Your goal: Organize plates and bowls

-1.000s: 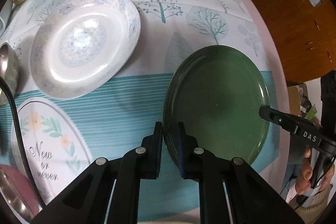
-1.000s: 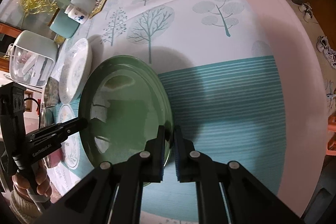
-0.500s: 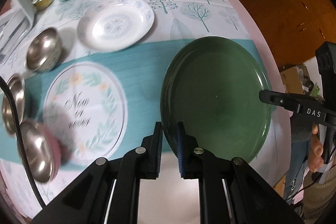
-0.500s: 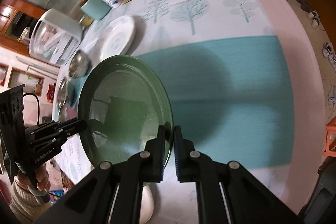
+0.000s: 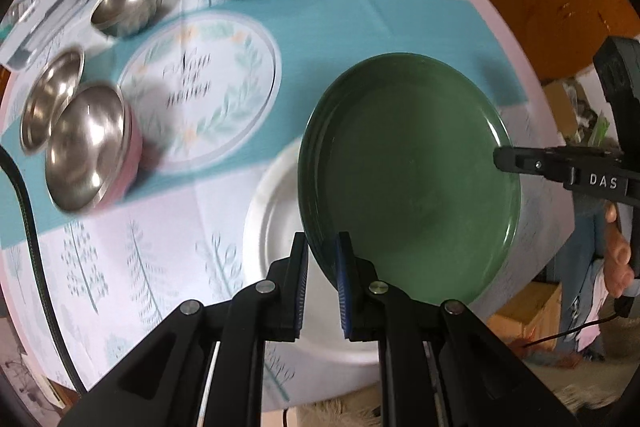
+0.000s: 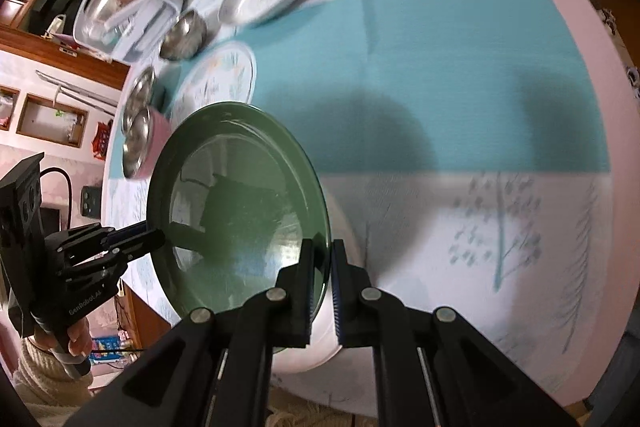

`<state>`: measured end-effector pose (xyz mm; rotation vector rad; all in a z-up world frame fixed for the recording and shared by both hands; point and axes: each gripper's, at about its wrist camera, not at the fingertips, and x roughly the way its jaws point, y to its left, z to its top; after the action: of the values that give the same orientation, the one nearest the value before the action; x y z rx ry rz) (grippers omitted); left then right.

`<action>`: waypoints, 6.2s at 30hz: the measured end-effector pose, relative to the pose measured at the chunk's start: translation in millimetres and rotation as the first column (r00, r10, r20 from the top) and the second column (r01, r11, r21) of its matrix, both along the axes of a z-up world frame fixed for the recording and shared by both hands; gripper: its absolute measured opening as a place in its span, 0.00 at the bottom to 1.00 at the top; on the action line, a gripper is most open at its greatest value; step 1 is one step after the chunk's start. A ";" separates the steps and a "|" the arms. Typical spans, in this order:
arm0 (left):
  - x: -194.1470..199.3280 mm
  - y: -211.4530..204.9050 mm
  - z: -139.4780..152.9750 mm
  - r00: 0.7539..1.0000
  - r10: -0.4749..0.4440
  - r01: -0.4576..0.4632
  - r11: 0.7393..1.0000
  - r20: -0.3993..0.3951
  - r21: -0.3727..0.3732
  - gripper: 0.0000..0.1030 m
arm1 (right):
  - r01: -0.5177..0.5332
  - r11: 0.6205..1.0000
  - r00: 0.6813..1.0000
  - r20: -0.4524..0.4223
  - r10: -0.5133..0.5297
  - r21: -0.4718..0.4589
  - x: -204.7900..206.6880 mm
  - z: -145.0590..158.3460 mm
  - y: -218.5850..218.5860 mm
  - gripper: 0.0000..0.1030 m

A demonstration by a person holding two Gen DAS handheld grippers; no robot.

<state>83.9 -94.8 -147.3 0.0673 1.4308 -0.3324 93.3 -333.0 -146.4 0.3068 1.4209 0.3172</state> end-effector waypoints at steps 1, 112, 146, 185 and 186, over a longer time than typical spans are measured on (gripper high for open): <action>-4.1 1.4 -3.8 1.000 -0.001 0.001 1.000 -0.008 0.004 0.10 | 0.000 1.000 1.000 -0.013 0.000 -0.003 -5.1 -5.6 4.6 0.07; 279.3 60.2 140.8 0.902 0.101 -0.150 0.985 0.419 0.086 0.81 | 0.073 0.973 0.922 0.387 0.018 -0.220 235.1 151.9 14.4 0.37; 396.5 72.1 -78.3 0.999 -0.032 0.031 0.998 -0.019 -0.052 0.20 | 0.134 0.984 0.991 0.004 -0.135 -0.119 313.4 -52.3 70.7 0.08; 241.3 41.0 0.9 0.998 -0.054 0.047 0.981 -0.035 -0.189 0.07 | 0.181 0.981 0.982 0.057 -0.177 -0.063 166.3 28.7 23.0 0.06; 225.4 40.8 4.1 0.998 -0.053 0.044 0.980 -0.042 -0.193 0.07 | 0.180 0.982 0.983 0.056 -0.176 -0.063 153.6 30.5 22.3 0.06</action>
<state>309.3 -54.0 -143.2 -0.0636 1.4384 -0.5136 246.9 -310.7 -115.9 0.3652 1.3413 0.1287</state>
